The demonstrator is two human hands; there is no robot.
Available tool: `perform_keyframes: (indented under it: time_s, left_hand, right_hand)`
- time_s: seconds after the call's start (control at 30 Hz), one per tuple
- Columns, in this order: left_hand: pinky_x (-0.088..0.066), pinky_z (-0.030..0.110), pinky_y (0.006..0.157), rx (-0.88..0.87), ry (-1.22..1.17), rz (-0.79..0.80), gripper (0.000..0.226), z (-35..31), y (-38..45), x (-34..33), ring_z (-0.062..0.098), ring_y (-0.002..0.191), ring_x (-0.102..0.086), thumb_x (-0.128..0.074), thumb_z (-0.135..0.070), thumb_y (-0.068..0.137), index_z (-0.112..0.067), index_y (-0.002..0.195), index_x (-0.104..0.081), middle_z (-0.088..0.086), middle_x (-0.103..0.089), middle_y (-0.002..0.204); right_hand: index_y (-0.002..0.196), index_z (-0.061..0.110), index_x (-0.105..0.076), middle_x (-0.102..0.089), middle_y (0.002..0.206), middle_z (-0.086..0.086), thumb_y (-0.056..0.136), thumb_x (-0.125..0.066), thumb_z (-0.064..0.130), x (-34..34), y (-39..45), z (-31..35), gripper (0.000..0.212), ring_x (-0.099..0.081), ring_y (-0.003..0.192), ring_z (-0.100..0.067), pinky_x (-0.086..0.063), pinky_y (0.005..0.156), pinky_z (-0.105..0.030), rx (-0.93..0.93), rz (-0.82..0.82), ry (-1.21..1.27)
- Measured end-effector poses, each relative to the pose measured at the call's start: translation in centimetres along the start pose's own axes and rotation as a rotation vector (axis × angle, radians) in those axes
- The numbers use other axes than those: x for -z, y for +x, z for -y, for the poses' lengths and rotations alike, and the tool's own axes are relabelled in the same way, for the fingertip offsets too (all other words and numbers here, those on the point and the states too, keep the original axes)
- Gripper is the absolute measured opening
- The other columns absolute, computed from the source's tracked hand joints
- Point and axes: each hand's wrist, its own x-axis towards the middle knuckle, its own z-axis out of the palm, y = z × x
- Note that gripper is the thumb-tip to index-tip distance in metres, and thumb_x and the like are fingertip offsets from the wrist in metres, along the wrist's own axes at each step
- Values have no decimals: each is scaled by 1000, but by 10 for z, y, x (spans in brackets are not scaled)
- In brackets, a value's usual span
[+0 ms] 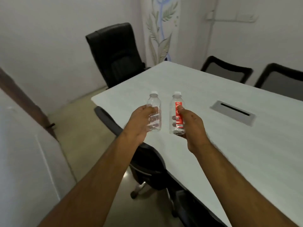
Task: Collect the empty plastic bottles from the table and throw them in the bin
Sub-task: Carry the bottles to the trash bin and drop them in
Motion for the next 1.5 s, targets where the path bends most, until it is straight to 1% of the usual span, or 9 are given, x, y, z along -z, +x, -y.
perform_keyframes:
  time_s: [0.17, 0.3, 0.4, 0.57, 0.83, 1.03, 1.23, 1.37, 1.5]
  left_hand:
    - [-54, 34, 63, 36, -32, -221, 36, -40, 43, 90, 23, 78, -63, -64, -25, 86, -6, 116, -64, 10, -63, 97]
    - [-56, 36, 68, 20, -91, -350, 48, -76, 68, 153, 26, 84, -62, -59, -32, 86, -4, 125, -58, 15, -66, 100]
    - [-55, 33, 65, -14, -136, -399, 43, -104, 87, 200, 21, 78, -64, -53, -32, 89, -7, 124, -56, 12, -66, 94]
    - [-52, 29, 66, -80, -142, -377, 22, -144, 131, 280, 16, 76, -60, -57, -34, 94, -15, 105, -60, 6, -62, 90]
    - [-49, 37, 74, -183, -80, -417, 26, -211, 266, 455, 24, 84, -59, -67, -29, 88, -13, 108, -62, 13, -59, 101]
    - [-50, 33, 67, -170, -80, -383, 21, -294, 373, 565, 19, 70, -61, -61, -25, 92, -9, 105, -62, 11, -61, 90]
    - [-50, 28, 58, -156, -12, -414, 21, -366, 482, 643, 16, 61, -60, -61, -26, 91, -10, 102, -66, 4, -63, 77]
    - [-49, 33, 66, -135, 21, -400, 20, -389, 566, 690, 18, 65, -58, -63, -24, 88, -10, 101, -68, 5, -62, 78]
    - [-50, 30, 61, -151, 24, -362, 19, -419, 670, 740, 15, 59, -59, -64, -18, 88, -7, 104, -65, 4, -63, 73]
  right_hand:
    - [95, 29, -66, -73, 95, 1, 96, -61, 42, -101, 61, -7, 14, -73, 88, -18, -60, 72, -33, -16, 159, -24]
    - [92, 32, -63, -73, 93, 3, 96, -61, 42, -189, 109, -12, 11, -73, 87, -17, -59, 71, -32, -69, 311, -50]
    - [98, 30, -64, -74, 99, 1, 95, -61, 44, -255, 139, -17, 14, -73, 90, -18, -60, 74, -32, -97, 391, -81]
    - [123, 21, -63, -73, 115, -5, 95, -60, 49, -361, 189, -31, 40, -73, 101, -25, -59, 91, -45, -86, 478, -142]
    - [116, 23, -61, -72, 101, 2, 95, -60, 47, -548, 298, -56, 32, -72, 88, -15, -55, 59, -24, -61, 452, -120]
    - [97, 26, -66, -74, 101, -5, 93, -64, 45, -688, 376, -48, 20, -73, 92, -22, -59, 68, -32, -56, 367, -106]
    - [111, 18, -68, -74, 106, -9, 93, -64, 47, -790, 470, -45, 35, -73, 96, -25, -59, 70, -34, -42, 300, -89]
    - [99, 20, -69, -74, 99, -8, 94, -64, 42, -852, 546, -49, 23, -72, 86, -22, -60, 68, -34, -38, 269, -56]
    - [105, 15, -70, -73, 95, -9, 93, -65, 41, -920, 640, -58, 29, -70, 82, -21, -58, 67, -34, -33, 241, -13]
